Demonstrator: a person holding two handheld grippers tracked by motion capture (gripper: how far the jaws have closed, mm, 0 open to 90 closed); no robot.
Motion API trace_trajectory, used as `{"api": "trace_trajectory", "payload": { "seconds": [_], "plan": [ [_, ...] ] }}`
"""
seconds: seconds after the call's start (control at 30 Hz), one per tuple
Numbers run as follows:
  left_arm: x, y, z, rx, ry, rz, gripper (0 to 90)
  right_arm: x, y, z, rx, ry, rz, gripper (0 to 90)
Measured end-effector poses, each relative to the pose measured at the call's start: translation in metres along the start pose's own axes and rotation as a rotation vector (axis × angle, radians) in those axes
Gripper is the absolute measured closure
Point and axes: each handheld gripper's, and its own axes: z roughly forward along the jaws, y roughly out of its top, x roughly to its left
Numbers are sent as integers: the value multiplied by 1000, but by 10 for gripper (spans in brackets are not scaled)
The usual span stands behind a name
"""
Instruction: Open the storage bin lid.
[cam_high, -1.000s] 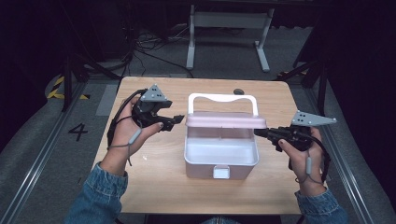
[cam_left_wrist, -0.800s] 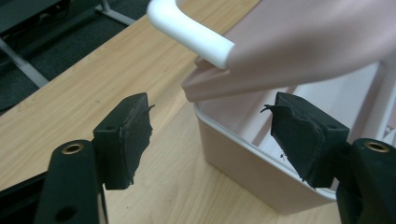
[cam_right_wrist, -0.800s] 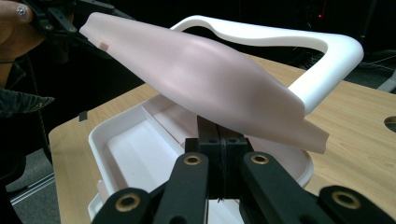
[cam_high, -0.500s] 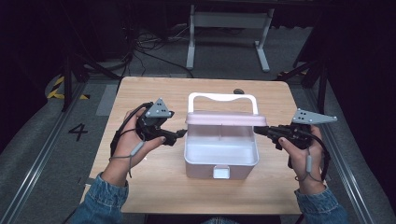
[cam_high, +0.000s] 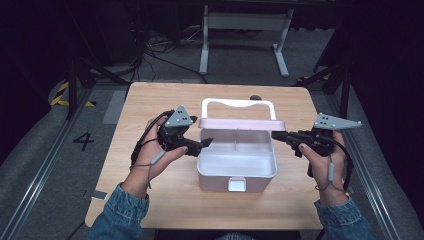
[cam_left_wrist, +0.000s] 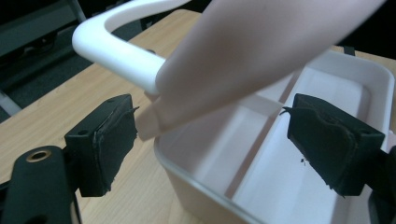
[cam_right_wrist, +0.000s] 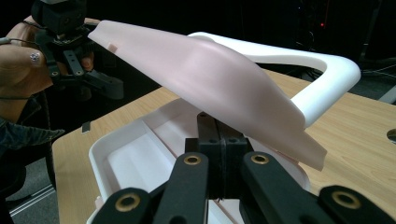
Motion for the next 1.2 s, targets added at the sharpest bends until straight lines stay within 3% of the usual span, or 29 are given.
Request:
{"api": "trace_trajectory", "payload": {
  "seconds": [0.27,0.37,0.43,0.5,0.67,1.0,1.2],
  "plan": [
    [0,11,5,-76,11,-18,168,-2,1,-1,-10,10,12,900],
    [1,15,7,-115,19,-19,212,-3,1,-1,-14,14,17,900],
    [1,16,8,-117,23,-16,226,-3,1,-1,-14,15,17,900],
    [1,20,13,-119,30,17,242,-3,1,-2,-12,16,19,900],
    [0,24,21,-114,29,31,291,-4,1,-2,-18,15,18,900],
    [-2,28,27,-99,46,11,427,-6,1,-4,-22,5,21,900],
    [-2,28,27,-111,61,25,500,-6,1,-4,-24,1,14,900]
  ]
}}
